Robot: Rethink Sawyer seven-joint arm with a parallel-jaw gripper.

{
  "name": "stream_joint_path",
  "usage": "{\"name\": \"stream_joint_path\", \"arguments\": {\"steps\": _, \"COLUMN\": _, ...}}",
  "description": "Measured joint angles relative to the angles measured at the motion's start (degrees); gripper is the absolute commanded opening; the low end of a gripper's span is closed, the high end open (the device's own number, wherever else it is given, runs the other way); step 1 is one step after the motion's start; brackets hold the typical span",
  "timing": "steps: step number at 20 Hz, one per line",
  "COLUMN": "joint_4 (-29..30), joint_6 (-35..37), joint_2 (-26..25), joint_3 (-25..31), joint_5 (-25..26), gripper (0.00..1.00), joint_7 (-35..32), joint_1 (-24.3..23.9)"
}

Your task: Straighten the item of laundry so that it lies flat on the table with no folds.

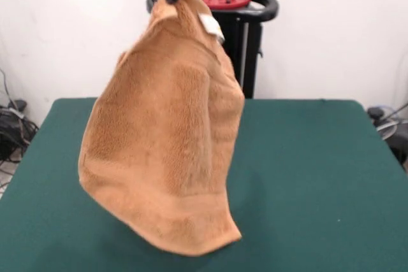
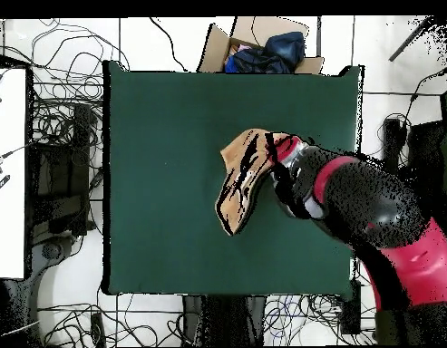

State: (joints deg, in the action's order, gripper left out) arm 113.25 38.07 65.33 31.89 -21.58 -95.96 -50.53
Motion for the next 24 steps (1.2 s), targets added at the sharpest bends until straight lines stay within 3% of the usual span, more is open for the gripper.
{"name": "stream_joint_path", "arguments": {"steps": 8, "joint_4": -0.01, "joint_6": 4.17, "joint_2": 3.28, "joint_3": 0.05, "joint_5": 3.26, "gripper": 0.00, "joint_7": 1.39, "joint_1": 0.24}}
{"name": "stream_joint_path", "arguments": {"steps": 18, "joint_4": 1.32, "joint_6": -6.98, "joint_2": 2.97, "joint_3": 3.57, "joint_5": 4.80, "gripper": 0.00, "joint_7": 1.39, "joint_1": 0.51}}
{"name": "stream_joint_path", "arguments": {"steps": 24, "joint_4": 1.07, "joint_6": -7.68, "joint_2": 2.81, "joint_3": 3.13, "joint_5": 4.97, "gripper": 0.00, "joint_7": 1.39, "joint_1": 3.64}}
